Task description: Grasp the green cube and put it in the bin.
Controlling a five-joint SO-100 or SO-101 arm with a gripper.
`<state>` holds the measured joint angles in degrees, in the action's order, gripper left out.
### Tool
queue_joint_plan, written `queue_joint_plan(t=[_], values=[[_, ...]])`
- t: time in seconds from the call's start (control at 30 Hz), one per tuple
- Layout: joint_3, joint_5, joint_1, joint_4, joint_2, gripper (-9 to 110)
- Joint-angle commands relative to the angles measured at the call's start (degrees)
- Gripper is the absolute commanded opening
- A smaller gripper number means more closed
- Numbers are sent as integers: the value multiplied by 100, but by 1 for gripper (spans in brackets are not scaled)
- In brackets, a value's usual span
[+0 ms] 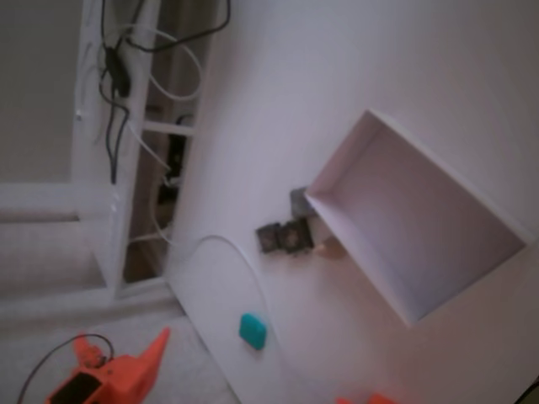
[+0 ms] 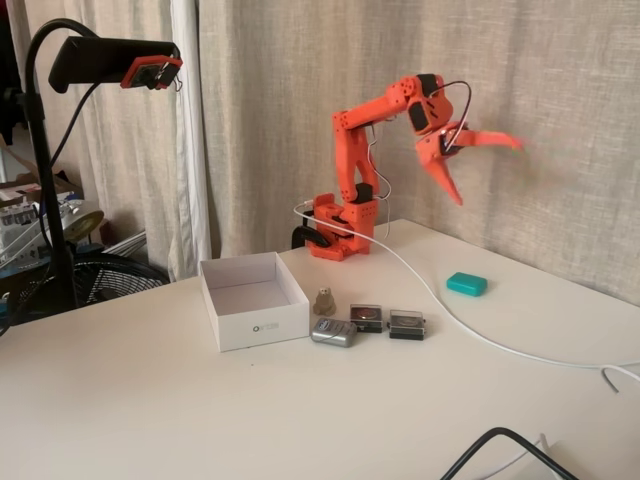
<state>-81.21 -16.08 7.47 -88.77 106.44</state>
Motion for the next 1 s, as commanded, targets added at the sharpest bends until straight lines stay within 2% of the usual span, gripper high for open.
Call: queue_joint_plan(t=[0.0,0.6,0.73,0.97], values=[[272,35,88,-545,-18,79],[1371,62,97,-1547,-615,80],[1301,-26,-26,-1266,-598,80],[1380,-756,-18,-703,-721,80]])
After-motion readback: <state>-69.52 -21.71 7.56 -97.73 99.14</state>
